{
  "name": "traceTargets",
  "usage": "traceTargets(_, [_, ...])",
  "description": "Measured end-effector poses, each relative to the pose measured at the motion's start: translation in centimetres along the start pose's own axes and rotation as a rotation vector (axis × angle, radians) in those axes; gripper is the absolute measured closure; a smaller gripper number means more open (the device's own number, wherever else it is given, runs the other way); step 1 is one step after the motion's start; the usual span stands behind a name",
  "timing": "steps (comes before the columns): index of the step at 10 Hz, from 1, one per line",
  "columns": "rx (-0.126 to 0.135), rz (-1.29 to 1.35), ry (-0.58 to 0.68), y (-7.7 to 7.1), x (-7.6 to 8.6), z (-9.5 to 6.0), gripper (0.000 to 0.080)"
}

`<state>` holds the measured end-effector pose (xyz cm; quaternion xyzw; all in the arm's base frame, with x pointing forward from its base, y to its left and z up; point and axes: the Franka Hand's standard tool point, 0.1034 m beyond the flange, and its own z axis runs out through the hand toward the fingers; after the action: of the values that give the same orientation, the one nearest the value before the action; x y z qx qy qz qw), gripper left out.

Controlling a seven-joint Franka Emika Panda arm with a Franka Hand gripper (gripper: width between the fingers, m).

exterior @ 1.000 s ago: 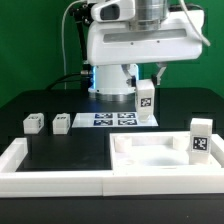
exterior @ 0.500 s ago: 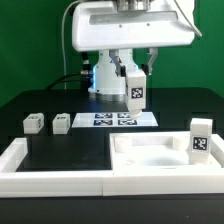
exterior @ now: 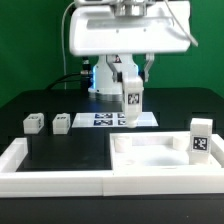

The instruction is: Assemble square table

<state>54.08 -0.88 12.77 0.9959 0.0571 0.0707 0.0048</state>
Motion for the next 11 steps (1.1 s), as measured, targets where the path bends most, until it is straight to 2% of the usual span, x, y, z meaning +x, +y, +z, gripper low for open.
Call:
traceTargets(2, [-0.02, -0.046, 0.024, 0.8, 2.3, 0.4, 0.0503])
traceTargets(4, [-0.023, -0.073, 0.031, 1.1, 3.6, 0.2, 0.0503])
traceTargets(9, [-0.021, -0.069, 0.023, 1.1, 3.5, 0.4, 0.0503])
traceTargets(11, [-0.017, -0.052, 0.012, 1.6, 5.8, 0.5, 0.0503])
